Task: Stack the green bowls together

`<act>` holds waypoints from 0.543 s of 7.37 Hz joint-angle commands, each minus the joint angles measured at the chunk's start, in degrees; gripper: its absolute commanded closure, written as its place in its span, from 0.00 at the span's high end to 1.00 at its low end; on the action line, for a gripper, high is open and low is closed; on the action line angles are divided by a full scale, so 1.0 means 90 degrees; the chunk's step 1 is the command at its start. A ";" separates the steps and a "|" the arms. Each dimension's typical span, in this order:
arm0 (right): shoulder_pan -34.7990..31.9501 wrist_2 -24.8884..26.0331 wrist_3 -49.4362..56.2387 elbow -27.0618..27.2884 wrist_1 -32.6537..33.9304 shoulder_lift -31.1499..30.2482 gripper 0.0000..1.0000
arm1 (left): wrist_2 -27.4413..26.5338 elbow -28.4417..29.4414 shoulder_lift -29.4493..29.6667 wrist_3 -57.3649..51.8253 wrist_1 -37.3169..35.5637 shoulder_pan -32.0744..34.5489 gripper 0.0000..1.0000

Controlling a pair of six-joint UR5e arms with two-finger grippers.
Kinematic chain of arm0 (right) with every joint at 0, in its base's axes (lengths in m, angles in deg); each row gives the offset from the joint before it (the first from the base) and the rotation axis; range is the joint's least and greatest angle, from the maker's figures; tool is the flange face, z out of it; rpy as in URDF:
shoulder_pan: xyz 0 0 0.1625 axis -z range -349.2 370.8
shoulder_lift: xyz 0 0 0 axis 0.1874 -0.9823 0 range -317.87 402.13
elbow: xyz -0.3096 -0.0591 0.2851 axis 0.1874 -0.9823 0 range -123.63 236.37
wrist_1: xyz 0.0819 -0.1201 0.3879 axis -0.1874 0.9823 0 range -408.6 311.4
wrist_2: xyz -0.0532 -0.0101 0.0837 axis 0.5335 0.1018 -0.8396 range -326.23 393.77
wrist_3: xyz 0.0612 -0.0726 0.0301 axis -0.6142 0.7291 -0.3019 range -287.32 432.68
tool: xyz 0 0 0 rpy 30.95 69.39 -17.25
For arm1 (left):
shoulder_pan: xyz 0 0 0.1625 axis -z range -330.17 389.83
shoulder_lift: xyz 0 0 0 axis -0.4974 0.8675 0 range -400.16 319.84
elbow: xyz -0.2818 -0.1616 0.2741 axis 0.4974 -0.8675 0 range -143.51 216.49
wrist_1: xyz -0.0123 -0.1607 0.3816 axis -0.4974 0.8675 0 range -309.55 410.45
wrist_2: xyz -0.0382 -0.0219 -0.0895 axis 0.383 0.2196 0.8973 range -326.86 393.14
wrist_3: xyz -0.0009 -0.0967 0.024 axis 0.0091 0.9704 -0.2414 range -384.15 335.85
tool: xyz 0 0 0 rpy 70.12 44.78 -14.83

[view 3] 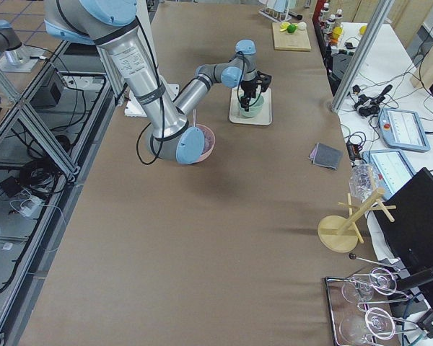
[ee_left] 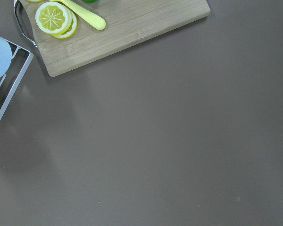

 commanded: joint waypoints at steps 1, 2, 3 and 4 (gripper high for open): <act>-0.0746 -0.0750 0.1199 0.0298 0.0007 -0.0534 1.00 | -0.0005 -0.0021 -0.0030 0.0561 0.0076 0.0001 0.98; -0.1292 -0.1219 0.1979 0.0523 0.0017 -0.1021 1.00 | -0.0015 -0.0002 -0.0107 0.0574 0.0086 0.0001 0.98; -0.1790 -0.1504 0.2866 0.0738 0.0123 -0.1519 1.00 | -0.0035 -0.0002 -0.0118 0.0564 0.0086 0.0011 0.98; -0.2047 -0.1536 0.3832 0.1011 0.0327 -0.2094 1.00 | -0.0064 0.0008 -0.0128 0.0535 0.0086 0.0011 0.98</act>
